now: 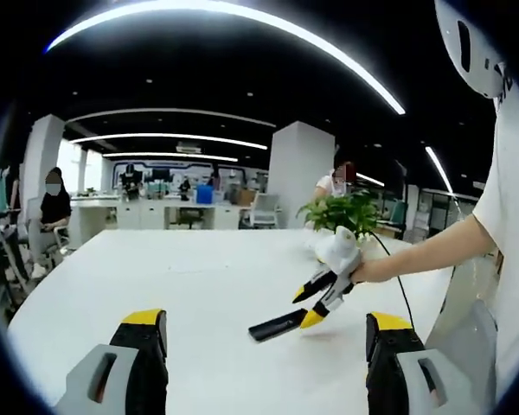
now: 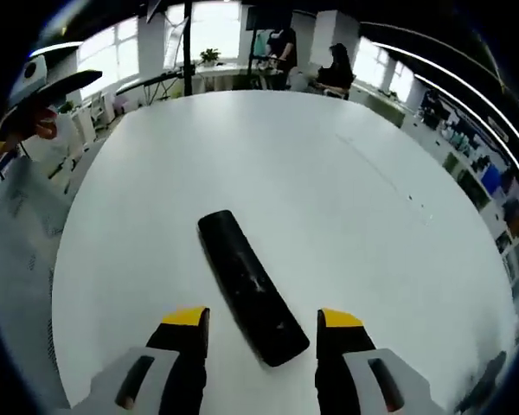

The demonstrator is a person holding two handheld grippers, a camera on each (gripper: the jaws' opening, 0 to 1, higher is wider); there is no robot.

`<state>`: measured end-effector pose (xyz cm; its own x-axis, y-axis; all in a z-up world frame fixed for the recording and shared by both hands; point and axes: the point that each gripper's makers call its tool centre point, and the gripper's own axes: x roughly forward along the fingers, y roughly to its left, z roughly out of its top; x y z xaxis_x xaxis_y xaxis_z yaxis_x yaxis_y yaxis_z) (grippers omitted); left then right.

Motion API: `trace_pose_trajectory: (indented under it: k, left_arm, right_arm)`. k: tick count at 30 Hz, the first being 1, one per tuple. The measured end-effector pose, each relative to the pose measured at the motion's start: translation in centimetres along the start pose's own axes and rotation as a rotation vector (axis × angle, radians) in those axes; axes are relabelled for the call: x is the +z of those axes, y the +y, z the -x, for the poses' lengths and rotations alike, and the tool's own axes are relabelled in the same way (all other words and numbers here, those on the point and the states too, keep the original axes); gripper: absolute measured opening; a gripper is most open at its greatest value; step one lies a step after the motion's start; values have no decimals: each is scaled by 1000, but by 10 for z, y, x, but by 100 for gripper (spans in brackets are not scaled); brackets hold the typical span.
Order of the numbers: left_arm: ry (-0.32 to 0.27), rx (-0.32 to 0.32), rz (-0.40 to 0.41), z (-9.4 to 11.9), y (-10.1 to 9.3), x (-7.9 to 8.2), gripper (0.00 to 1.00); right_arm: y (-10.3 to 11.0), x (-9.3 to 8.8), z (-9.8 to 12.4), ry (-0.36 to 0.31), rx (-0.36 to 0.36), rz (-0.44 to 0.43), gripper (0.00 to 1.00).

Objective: Press the specified remote control buttons in sequence, fully releasing each button before pressing the next.

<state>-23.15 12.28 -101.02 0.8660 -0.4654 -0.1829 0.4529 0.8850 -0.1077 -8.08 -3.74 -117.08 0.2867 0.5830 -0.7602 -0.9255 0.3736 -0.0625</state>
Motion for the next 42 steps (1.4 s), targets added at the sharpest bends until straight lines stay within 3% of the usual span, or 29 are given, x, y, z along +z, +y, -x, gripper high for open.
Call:
trace_pose_trajectory:
  k: [3, 10, 22, 30, 42]
  left_arm:
    - [8, -1, -1, 0, -1, -2, 99]
    - [17, -19, -12, 1, -6, -3, 99]
    - [13, -68, -50, 5, -23, 4, 99]
    - [19, -89, -80, 9, -33, 7, 99]
    - [37, -26, -91, 29, -28, 8, 99]
  right_arm:
    - [5, 1, 14, -88, -55, -69, 62]
    - [26, 2, 46, -203, -145, -178, 80]
    - [51, 4, 117, -373, -259, -319, 86]
    - [65, 5, 161, -449, -335, -366, 92]
    - [85, -4, 210, -568, -429, -474, 99]
